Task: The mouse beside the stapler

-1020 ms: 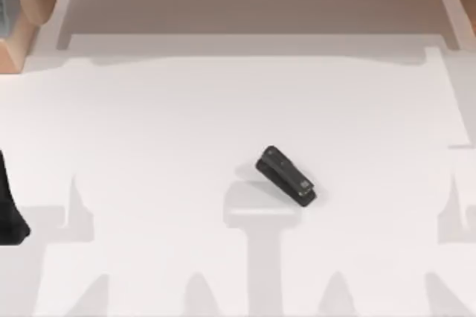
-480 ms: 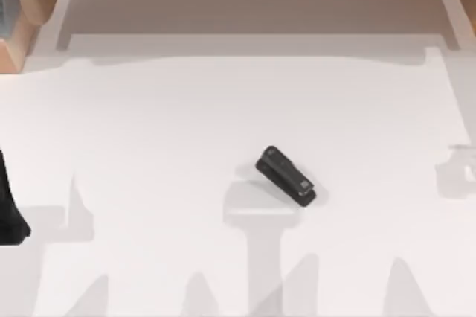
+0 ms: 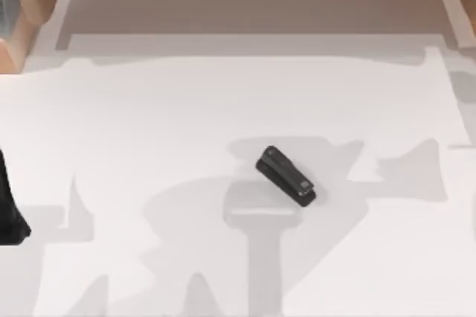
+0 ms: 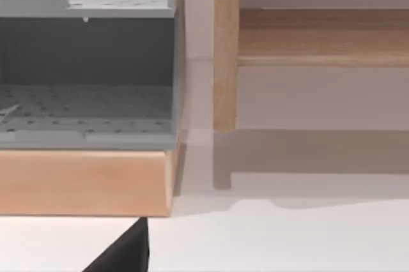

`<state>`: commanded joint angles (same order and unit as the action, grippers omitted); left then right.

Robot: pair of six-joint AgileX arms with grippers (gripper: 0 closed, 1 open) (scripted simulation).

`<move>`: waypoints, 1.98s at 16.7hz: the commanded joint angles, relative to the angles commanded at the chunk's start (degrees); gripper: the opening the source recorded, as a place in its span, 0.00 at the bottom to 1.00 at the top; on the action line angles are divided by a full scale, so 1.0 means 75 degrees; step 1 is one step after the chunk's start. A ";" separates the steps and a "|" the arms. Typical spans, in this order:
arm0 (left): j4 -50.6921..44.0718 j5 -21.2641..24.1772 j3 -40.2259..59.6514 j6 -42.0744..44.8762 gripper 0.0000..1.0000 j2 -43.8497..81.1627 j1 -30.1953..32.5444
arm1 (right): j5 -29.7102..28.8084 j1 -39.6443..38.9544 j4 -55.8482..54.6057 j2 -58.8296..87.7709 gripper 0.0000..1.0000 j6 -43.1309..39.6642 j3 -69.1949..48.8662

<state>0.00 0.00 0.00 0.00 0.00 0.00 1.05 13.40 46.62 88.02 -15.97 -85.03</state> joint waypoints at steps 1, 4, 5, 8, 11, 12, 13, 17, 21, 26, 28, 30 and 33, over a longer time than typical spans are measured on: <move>0.0000 0.0000 0.0000 0.0000 1.00 0.0000 0.0000 | 0.0005 0.0150 0.0454 0.0902 1.00 -0.0156 -0.0844; 0.0000 0.0000 0.0000 0.0000 1.00 0.0000 0.0000 | 0.0014 0.0587 0.1745 0.3356 1.00 -0.0600 -0.3146; 0.0000 0.0000 0.0000 0.0000 1.00 0.0000 0.0000 | 0.0017 0.0717 0.2142 0.4086 1.00 -0.0736 -0.3837; 0.0000 0.0000 0.0000 0.0000 1.00 0.0000 0.0000 | 0.0037 0.1014 0.3189 0.5978 1.00 -0.1096 -0.5645; 0.0000 0.0000 0.0000 0.0000 1.00 0.0000 0.0000 | 0.0079 0.1130 0.3933 0.7363 1.00 -0.1348 -0.6991; 0.0000 0.0000 0.0000 0.0000 1.00 0.0000 0.0000 | 0.0097 0.1128 0.4100 0.7695 1.00 -0.1404 -0.7323; 0.0000 0.0000 0.0000 0.0000 1.00 0.0000 0.0000 | 0.0115 0.1114 0.4223 0.7954 1.00 -0.1444 -0.7587; 0.0000 0.0000 0.0000 0.0000 1.00 0.0000 0.0000 | 0.0140 0.1086 0.4345 0.8239 1.00 -0.1483 -0.7878; 0.0000 0.0000 0.0000 0.0000 1.00 0.0000 0.0000 | 0.0133 0.1091 0.4342 0.8236 1.00 -0.1477 -0.7855; 0.0000 0.0000 0.0000 0.0000 1.00 0.0000 0.0000 | 0.0118 0.1057 0.5318 0.7253 1.00 -0.1358 -0.7934; 0.0000 0.0000 0.0000 0.0000 1.00 0.0000 0.0000 | 0.0124 0.0866 0.5868 0.6731 1.00 -0.1213 -0.7965; 0.0000 0.0000 0.0000 0.0000 1.00 0.0000 0.0000 | 0.0134 0.0697 0.6276 0.6339 1.00 -0.1103 -0.7943; 0.0000 0.0000 0.0000 0.0000 1.00 0.0000 0.0000 | 0.0146 0.0697 0.6326 0.6149 1.00 -0.1124 -0.7801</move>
<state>0.00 0.00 0.00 0.00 0.00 0.00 2.14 18.63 94.06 134.14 -24.40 -143.54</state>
